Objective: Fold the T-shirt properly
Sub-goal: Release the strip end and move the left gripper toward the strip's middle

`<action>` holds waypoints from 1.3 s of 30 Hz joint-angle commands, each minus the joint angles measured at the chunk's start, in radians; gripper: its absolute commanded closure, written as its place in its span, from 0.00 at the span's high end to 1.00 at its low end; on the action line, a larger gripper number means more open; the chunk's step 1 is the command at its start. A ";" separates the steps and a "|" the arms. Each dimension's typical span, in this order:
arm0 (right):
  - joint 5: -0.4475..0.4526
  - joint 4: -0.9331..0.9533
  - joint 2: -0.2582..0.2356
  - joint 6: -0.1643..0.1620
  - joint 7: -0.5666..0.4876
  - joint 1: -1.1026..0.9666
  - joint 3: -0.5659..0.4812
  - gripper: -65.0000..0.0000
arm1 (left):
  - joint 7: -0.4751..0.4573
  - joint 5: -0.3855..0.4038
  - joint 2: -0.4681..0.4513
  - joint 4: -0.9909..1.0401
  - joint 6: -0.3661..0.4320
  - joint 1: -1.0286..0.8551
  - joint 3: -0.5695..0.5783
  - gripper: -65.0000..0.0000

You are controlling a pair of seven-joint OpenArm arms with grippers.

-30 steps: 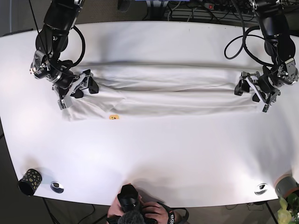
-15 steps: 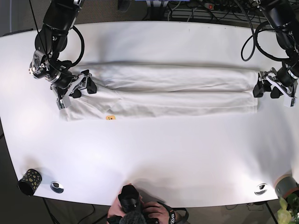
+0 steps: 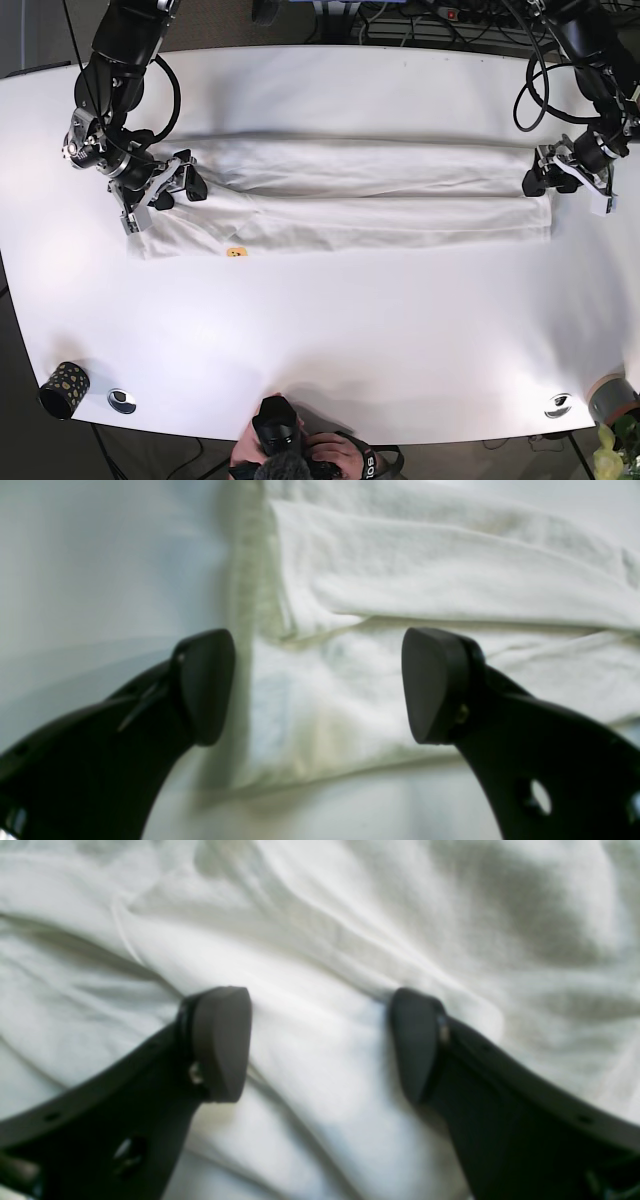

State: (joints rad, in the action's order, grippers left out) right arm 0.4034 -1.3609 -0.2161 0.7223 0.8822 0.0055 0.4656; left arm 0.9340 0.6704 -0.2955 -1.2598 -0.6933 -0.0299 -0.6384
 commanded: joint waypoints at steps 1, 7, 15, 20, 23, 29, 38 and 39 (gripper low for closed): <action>-0.048 -0.001 -0.015 -0.024 0.048 -0.003 0.003 0.66 | -0.017 0.019 -0.009 0.013 -0.005 0.020 -0.002 0.74; -0.048 -0.001 -0.016 -0.024 0.048 -0.003 0.003 0.66 | -0.020 0.019 -0.006 0.075 -0.005 0.046 0.004 0.74; -0.050 -0.001 -0.016 -0.024 0.048 -0.002 0.003 0.66 | -0.019 -0.084 -0.011 0.134 -0.005 0.078 0.004 0.74; -0.050 -0.001 -0.012 -0.024 0.048 -0.002 0.003 0.66 | -0.019 -0.107 -0.012 0.081 -0.005 0.071 -0.004 0.74; -0.048 -0.001 -0.010 -0.024 0.048 -0.002 0.005 0.66 | -0.019 -0.105 -0.034 0.022 -0.005 0.041 -0.004 0.74; -0.048 -0.001 -0.010 -0.024 0.048 -0.003 0.005 0.66 | -0.019 -0.107 -0.046 -0.021 -0.005 0.040 -0.004 0.74; -0.048 -0.001 -0.010 -0.024 0.048 -0.002 0.005 0.66 | -0.019 -0.108 -0.047 0.016 -0.005 0.045 0.002 0.74; -0.048 -0.001 -0.010 -0.024 0.048 -0.002 0.005 0.66 | -0.019 -0.108 -0.046 0.032 -0.005 0.046 0.002 0.74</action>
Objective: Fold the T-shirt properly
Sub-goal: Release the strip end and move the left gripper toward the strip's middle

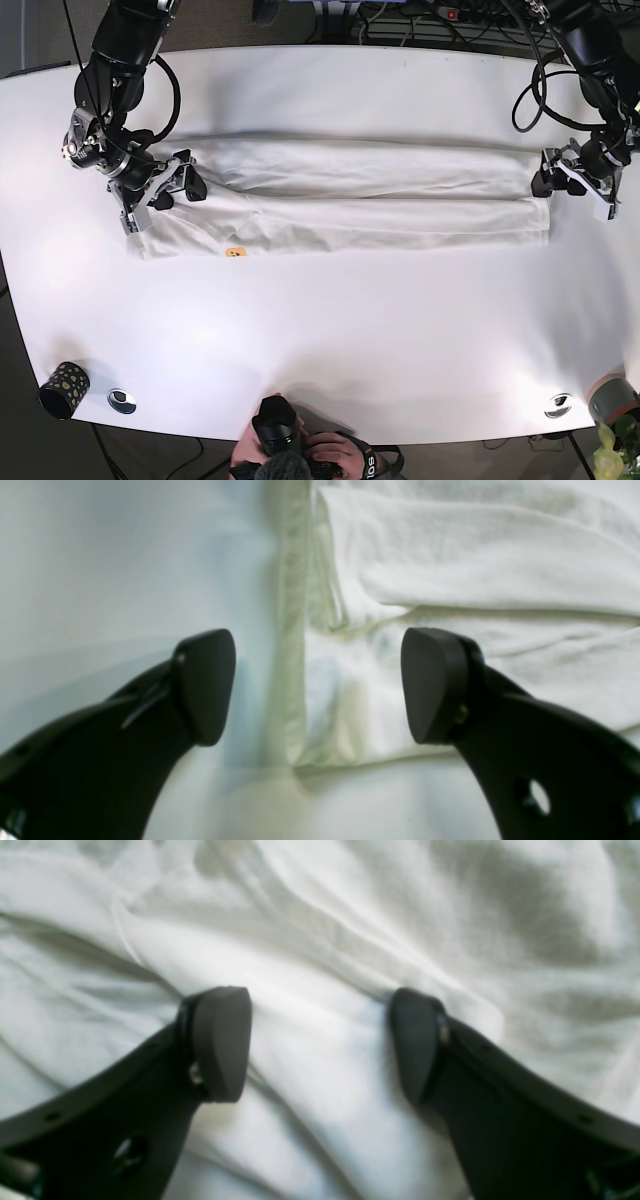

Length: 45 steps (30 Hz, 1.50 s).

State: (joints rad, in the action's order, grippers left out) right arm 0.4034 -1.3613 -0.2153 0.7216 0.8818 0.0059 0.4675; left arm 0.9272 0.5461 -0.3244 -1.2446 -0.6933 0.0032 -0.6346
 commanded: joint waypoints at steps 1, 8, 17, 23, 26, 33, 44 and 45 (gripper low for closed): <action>-0.048 0.000 -0.011 -0.023 0.049 -0.002 0.003 0.66 | -0.013 0.016 -0.017 0.032 -0.005 0.019 0.000 0.74; -0.048 0.000 -0.011 -0.023 0.049 -0.004 0.003 0.66 | -0.013 0.016 -0.014 0.141 -0.005 0.074 0.002 0.74; -0.048 0.003 -0.009 -0.023 0.047 -0.004 0.003 0.66 | -0.012 0.016 -0.017 0.148 -0.005 0.074 0.058 0.42; -0.048 0.003 -0.008 -0.023 0.047 -0.002 0.003 0.66 | -0.015 0.015 -0.014 0.145 -0.005 0.074 0.097 0.04; -0.048 0.003 0.004 -0.023 0.047 -0.002 0.003 0.66 | -0.026 -0.034 -0.011 0.118 -0.005 0.076 0.108 0.01; -0.048 0.001 0.009 -0.023 0.047 -0.004 0.003 0.66 | -0.086 -0.123 0.028 -0.119 -0.005 0.027 0.146 0.01; -0.048 0.001 0.011 -0.023 0.047 -0.004 0.004 0.66 | -0.041 -0.154 0.069 -0.452 -0.005 -0.032 0.330 0.01; -0.048 0.001 0.011 -0.023 0.047 -0.004 0.004 0.66 | -0.041 -0.154 0.084 -0.467 -0.005 -0.032 0.347 0.01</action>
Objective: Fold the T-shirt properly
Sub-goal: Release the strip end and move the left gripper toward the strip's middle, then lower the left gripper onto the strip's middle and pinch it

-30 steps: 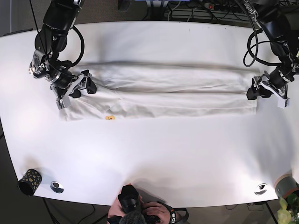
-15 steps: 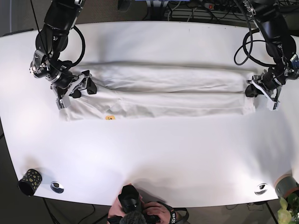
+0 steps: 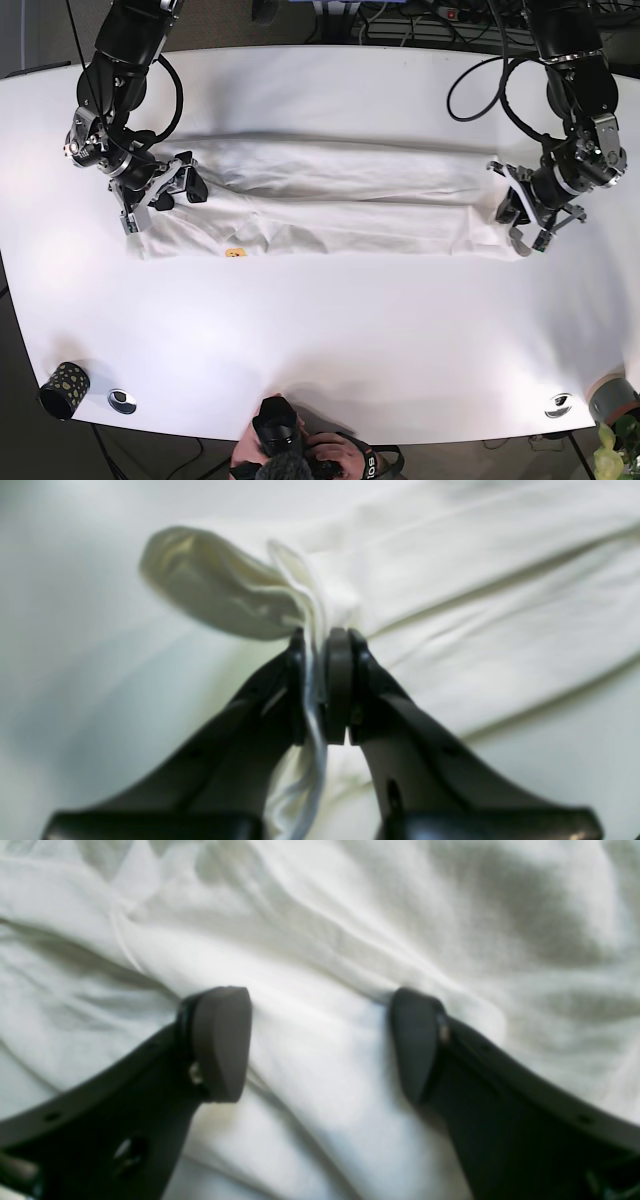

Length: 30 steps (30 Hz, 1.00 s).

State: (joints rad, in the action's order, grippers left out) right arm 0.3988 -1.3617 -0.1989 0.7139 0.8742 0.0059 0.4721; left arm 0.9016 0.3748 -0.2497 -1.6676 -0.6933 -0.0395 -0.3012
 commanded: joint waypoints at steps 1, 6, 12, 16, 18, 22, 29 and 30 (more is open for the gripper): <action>-0.044 0.001 -0.006 -0.016 0.055 -0.004 0.000 0.66 | -0.016 0.017 0.023 -0.053 -0.005 0.013 0.030 0.01; -0.044 0.001 -0.004 -0.016 0.055 -0.004 0.000 0.66 | -0.016 0.000 0.085 -0.052 -0.005 0.020 0.138 0.01; -0.044 0.001 -0.004 -0.016 0.055 -0.004 0.000 0.66 | -0.017 -0.049 0.166 -0.033 -0.005 0.065 0.231 0.01; -0.044 0.001 0.008 -0.016 0.055 -0.004 0.001 0.66 | -0.019 -0.078 0.218 0.007 -0.005 0.069 0.253 0.01; -0.044 0.001 0.011 -0.016 0.055 -0.004 0.003 0.66 | -0.020 -0.099 0.247 0.016 -0.005 0.080 0.253 0.01; -0.044 0.001 0.014 -0.016 0.055 -0.004 0.003 0.66 | -0.019 -0.141 0.295 0.020 -0.005 0.092 0.254 0.01; -0.044 0.001 0.016 -0.016 0.053 -0.004 0.003 0.66 | -0.020 -0.167 0.312 0.022 -0.005 0.099 0.339 0.01; -0.044 0.001 0.016 -0.016 0.053 -0.004 0.003 0.66 | -0.020 -0.167 0.312 0.027 0.001 0.102 0.354 0.01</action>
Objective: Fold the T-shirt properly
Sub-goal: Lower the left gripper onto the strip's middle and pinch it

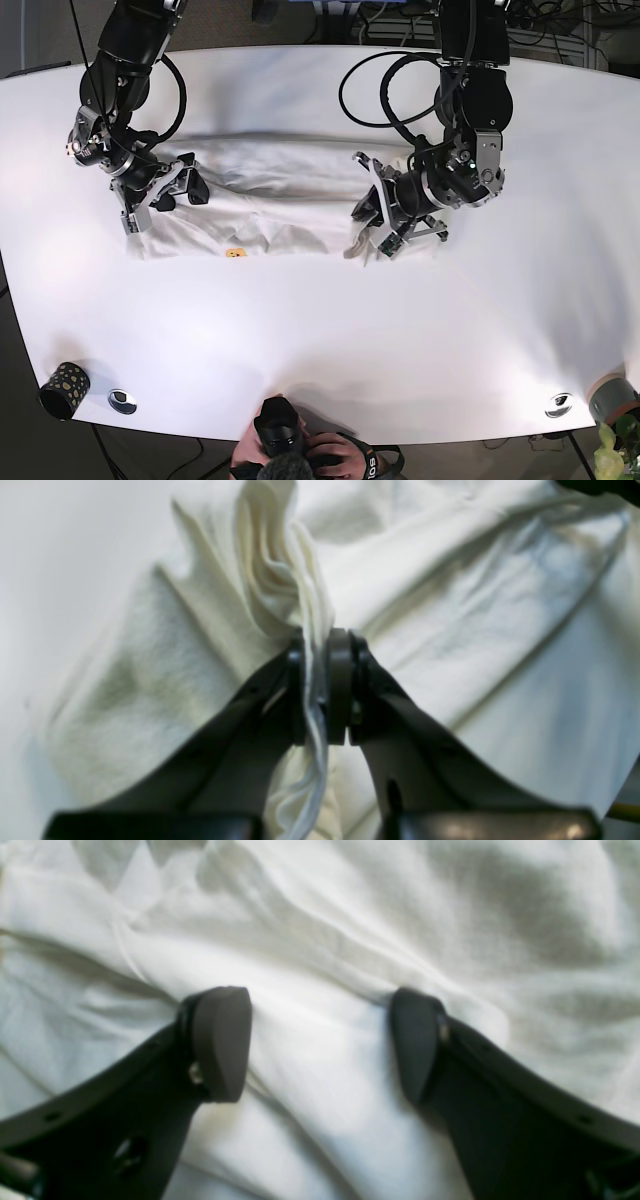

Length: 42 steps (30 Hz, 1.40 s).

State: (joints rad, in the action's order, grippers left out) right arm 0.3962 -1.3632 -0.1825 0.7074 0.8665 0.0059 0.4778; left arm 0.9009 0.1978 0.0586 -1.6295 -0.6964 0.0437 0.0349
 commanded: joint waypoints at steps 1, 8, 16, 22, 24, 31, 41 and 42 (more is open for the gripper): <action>-0.041 0.003 -0.001 -0.009 0.061 -0.002 -0.003 0.66 | -0.019 0.012 0.004 -0.002 0.019 0.029 0.030 0.02; -0.041 0.005 -0.001 -0.009 0.061 -0.001 -0.004 0.66 | -0.019 0.016 0.013 0.085 0.100 0.072 0.076 0.22; -0.041 0.005 -0.001 -0.009 0.061 -0.001 -0.004 0.66 | -0.016 0.016 0.085 0.074 0.109 0.075 0.130 0.69; -0.041 0.005 -0.001 -0.009 0.061 0.003 -0.004 0.66 | -0.015 0.016 0.080 -0.028 0.106 0.069 0.262 0.70; -0.041 0.001 -0.001 -0.009 0.061 0.003 -0.004 0.66 | -0.015 0.015 0.079 -0.054 0.106 0.068 0.248 0.70; -0.039 -0.022 -0.001 -0.009 0.061 0.004 -0.003 0.66 | -0.016 0.016 0.034 -0.111 0.108 0.061 0.104 0.69; 0.137 -0.160 -0.018 -0.009 0.158 0.019 0.055 0.66 | -0.018 0.018 -0.042 -0.104 0.060 -0.020 -0.114 0.69; 0.171 -0.158 -0.022 -0.009 0.179 0.027 0.094 0.66 | -0.018 0.018 -0.050 -0.102 0.025 -0.031 -0.131 0.66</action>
State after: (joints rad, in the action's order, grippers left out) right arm 0.5159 -1.4960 -0.1753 0.6968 1.0462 0.0044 0.5243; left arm 0.9005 0.1978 0.0185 -1.7176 -0.6270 0.0063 -0.0830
